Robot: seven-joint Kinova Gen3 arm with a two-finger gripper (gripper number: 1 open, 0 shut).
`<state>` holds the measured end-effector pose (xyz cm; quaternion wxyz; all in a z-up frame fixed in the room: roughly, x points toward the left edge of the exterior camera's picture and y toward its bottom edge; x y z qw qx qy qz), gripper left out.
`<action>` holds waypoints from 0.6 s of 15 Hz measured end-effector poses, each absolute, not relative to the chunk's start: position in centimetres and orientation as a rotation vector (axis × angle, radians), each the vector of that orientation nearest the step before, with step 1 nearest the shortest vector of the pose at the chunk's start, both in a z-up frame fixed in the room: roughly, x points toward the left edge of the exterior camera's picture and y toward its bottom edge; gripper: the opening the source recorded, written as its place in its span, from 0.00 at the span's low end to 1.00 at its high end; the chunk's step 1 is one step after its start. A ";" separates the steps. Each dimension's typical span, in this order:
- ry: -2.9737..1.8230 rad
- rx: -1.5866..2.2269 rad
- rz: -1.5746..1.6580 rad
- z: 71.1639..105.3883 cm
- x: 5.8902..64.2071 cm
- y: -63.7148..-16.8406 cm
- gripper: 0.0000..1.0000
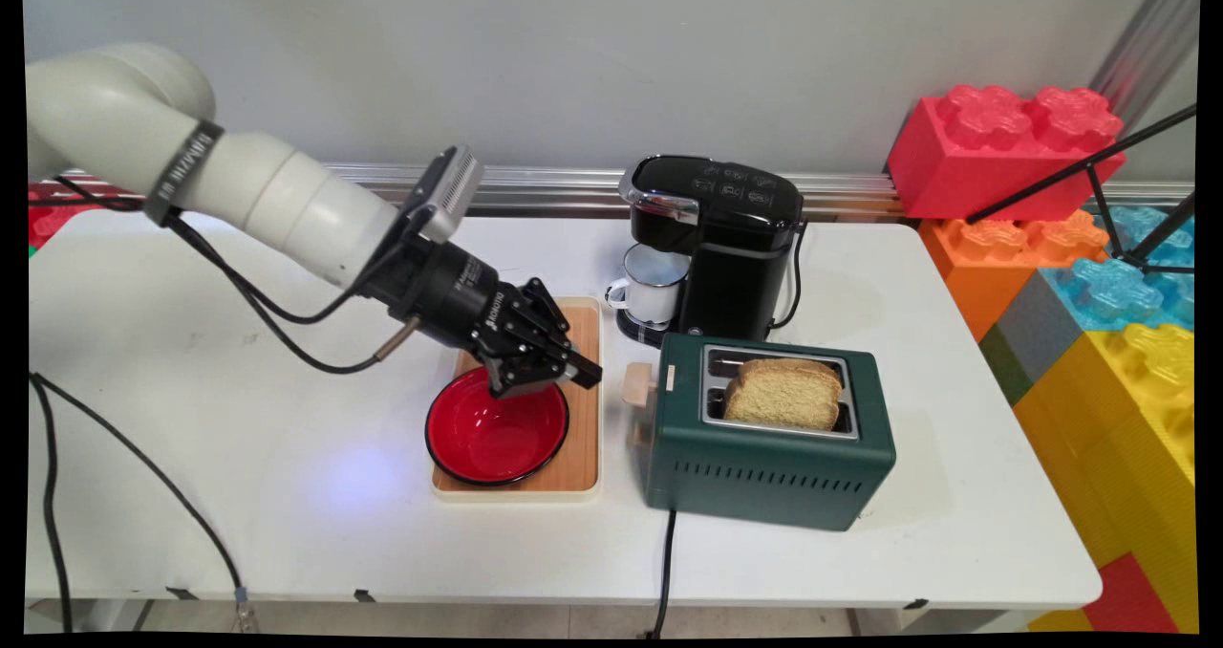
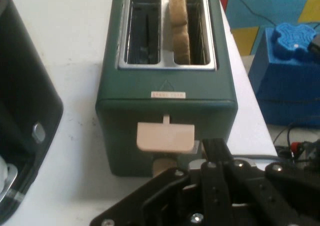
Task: Press the toaster switch
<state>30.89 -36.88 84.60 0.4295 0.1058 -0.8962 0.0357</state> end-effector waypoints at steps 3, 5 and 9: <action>-2.203 0.261 0.083 83.0 30.3 -37.6 0.00; -2.190 0.262 0.086 82.3 29.9 -38.1 0.00; -2.176 0.257 0.098 81.1 29.1 -39.3 0.00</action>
